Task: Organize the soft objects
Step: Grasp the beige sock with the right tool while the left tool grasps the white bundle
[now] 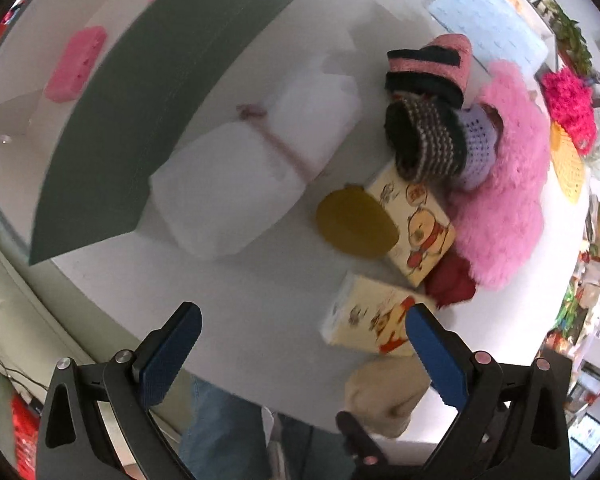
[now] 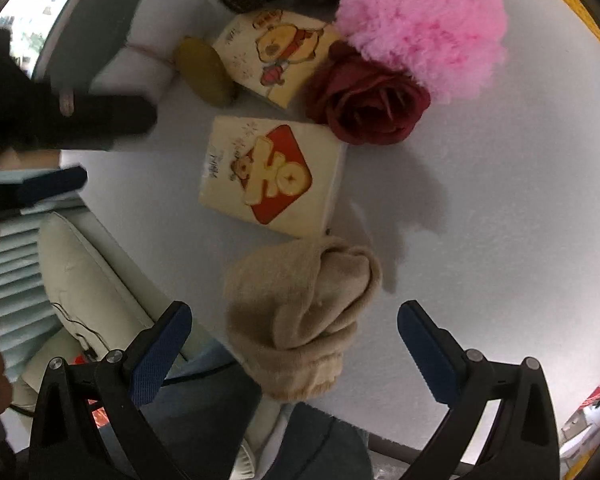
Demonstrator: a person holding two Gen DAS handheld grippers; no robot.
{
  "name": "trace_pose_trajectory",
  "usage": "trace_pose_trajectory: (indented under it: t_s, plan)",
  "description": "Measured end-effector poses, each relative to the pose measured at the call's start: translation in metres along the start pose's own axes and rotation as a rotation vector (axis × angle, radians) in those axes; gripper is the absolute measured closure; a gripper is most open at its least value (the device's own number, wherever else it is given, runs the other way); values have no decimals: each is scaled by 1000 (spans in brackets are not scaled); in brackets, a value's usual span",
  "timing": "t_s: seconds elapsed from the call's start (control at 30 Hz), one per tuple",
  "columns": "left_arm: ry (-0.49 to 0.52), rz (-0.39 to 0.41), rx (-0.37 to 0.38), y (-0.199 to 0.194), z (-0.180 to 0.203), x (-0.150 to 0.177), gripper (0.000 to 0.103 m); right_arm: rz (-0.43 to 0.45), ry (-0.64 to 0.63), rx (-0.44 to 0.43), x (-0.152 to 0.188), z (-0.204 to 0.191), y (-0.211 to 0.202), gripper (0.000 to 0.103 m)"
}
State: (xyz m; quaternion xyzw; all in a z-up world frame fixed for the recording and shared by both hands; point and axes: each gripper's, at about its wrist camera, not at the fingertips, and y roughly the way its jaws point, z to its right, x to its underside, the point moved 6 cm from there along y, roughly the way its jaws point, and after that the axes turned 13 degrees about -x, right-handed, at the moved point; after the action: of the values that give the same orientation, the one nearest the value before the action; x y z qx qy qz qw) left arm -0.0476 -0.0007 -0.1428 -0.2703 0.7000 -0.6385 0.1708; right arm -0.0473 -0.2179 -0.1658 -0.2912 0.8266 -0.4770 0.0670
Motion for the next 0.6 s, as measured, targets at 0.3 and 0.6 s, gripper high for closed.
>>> trace_pose_trajectory:
  t_s: [0.3, 0.6]
  plan:
    - [170, 252, -245, -50, 22, -48, 0, -13, 49, 61, 12, 14, -5, 81]
    - [370, 345, -290, -36, 47, -88, 0, 25, 69, 19, 6, 30, -28, 81]
